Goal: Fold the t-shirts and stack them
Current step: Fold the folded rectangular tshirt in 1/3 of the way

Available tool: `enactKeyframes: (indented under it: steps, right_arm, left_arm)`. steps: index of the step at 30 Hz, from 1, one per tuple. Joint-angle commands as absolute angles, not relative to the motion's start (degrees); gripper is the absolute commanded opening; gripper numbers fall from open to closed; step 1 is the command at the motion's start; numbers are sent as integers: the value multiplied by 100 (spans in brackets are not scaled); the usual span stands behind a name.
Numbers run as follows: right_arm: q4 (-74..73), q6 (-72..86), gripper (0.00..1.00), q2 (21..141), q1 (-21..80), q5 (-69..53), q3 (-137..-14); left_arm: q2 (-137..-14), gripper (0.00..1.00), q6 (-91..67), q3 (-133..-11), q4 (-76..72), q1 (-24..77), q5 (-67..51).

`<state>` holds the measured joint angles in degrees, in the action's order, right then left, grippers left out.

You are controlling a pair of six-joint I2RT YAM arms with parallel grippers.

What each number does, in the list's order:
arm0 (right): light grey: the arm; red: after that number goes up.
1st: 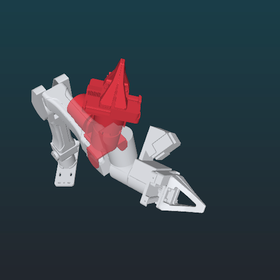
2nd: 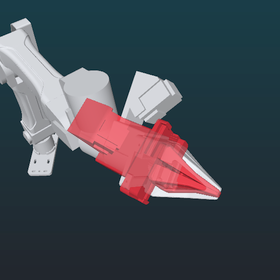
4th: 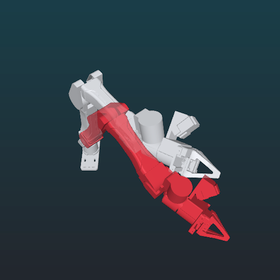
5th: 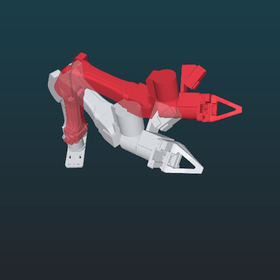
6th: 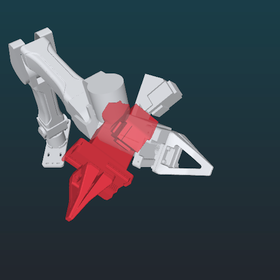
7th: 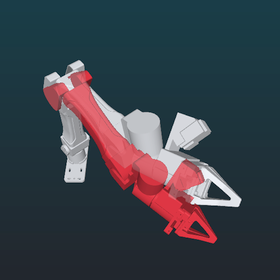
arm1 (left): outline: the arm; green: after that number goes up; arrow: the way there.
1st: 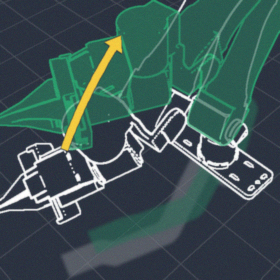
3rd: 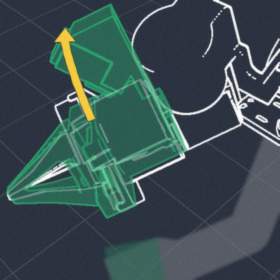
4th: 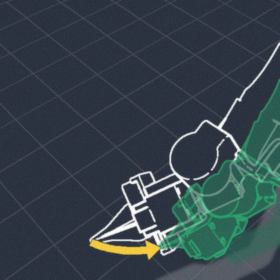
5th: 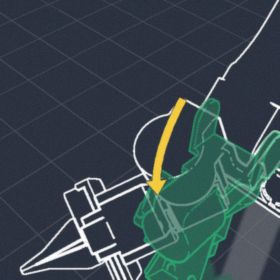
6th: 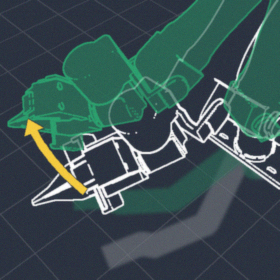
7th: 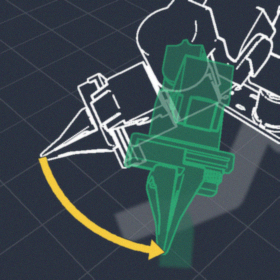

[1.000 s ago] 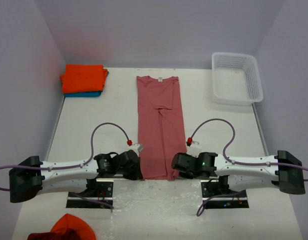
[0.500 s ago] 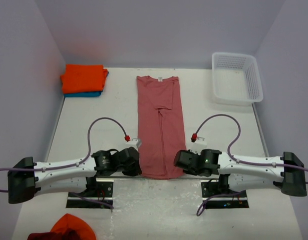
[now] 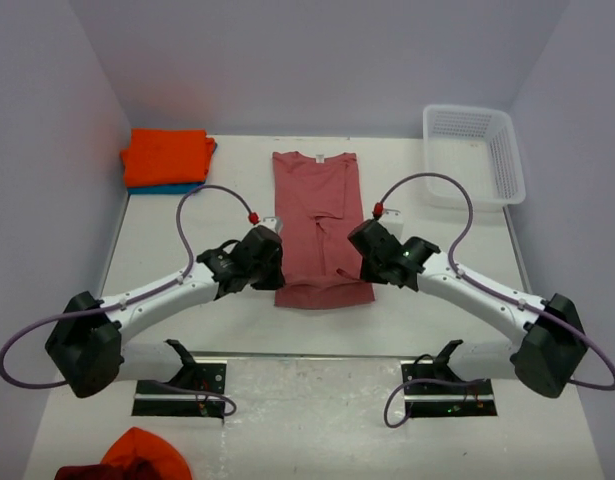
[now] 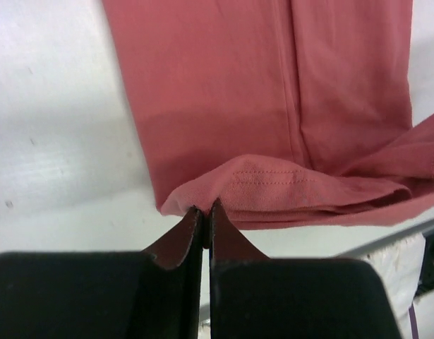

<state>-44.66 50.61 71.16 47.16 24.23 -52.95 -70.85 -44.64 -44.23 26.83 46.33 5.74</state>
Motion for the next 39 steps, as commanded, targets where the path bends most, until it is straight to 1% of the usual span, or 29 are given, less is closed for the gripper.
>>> enactKeyframes:
  steps: [1, 4, 6, 9, 10, 14, 21, 23, 24, 25, 26, 27, 28, 29, 31, 32, 34, 36, 37, 39]
  right_arm:
    - [-3667, 3641, 0, 7801, 4229, 1935, -5975]
    - [-3481, 3306, 0, 8348, 3833, 1688, -6353]
    - [-3463, 3051, 0, 8795, 3614, 1522, -6784]
    - [-3506, 2787, 0, 9392, 3314, 1162, -7399]
    - [-3559, 2690, 0, 9552, 3253, 1160, -7705]
    - [-3647, 2558, 0, 10142, 2945, 906, -8190]
    - [-3674, 2435, 0, 10810, 2751, 660, -8639]
    - [-3674, 2382, 0, 11073, 2690, 694, -8789]
    - [-3674, 2330, 0, 11161, 2655, 686, -8859]
    - [-3665, 2312, 0, 11301, 2611, 903, -8955]
    - [-3587, 2285, 7, 11355, 2576, 1018, -8991]
    - [-3551, 2250, 12, 11416, 2540, 1115, -9052]
    - [-3420, 2224, 14, 11487, 2453, 1299, -9148]
    - [-3332, 2154, 15, 11531, 2409, 1379, -9176]
    - [-3313, 1934, 18, 11758, 2242, 1275, -9500]
    - [-3305, 1890, 27, 11821, 2206, 1248, -9588]
    - [-3374, 1767, 31, 11917, 2127, 1361, -9887]
    - [-3375, 1662, 43, 11839, 2101, 1547, -10010]
    - [-3436, 1652, 47, 11674, 2101, 1625, -10046]
    - [-3506, 1653, 49, 11436, 2109, 1714, -10020]
  left_arm:
    - [-7635, 0, -3649, -5043, 2295, 4176, 352]
    - [-8058, 0, -3420, -5491, 2242, 3764, 221]
    - [-8419, 0, -3314, -5694, 2162, 3456, 159]
    - [-8946, 0, -3129, -6308, 2232, 3148, 26]
    - [-9147, 0, -3059, -6432, 2232, 3094, 35]
    - [-9720, 0, -2936, -7013, 2320, 2892, -113]
    - [-10537, 0, -2786, -7768, 2277, 2769, -307]
    - [-10705, 5, -2786, -7848, 2224, 2725, -212]
    - [-10740, 14, -2725, -7910, 2189, 2707, -159]
    - [-10784, 19, -2690, -7945, 2128, 2690, -106]
    - [-10784, 22, -2646, -7919, 2075, 2681, -36]
    - [-10697, 25, -2619, -7875, 2013, 2681, 478]
    - [-10644, 25, -2645, -7788, 1934, 2672, 997]
    - [-10600, 25, -2646, -7735, 1864, 2672, 1002]
    - [-10564, 28, -2531, -7787, 1889, 2672, 1519]
    - [-10591, 30, -2479, -7918, 1933, 2672, 1834]
    - [-10617, 32, -2435, -8085, 2135, 2672, 2082]
    - [-10443, 37, -2426, -8112, 2110, 2672, 2259]
    - [-10346, 40, -2443, -8043, 2083, 2698, 2267]
    - [-9891, 45, -2400, -7850, 1830, 2777, 2259]
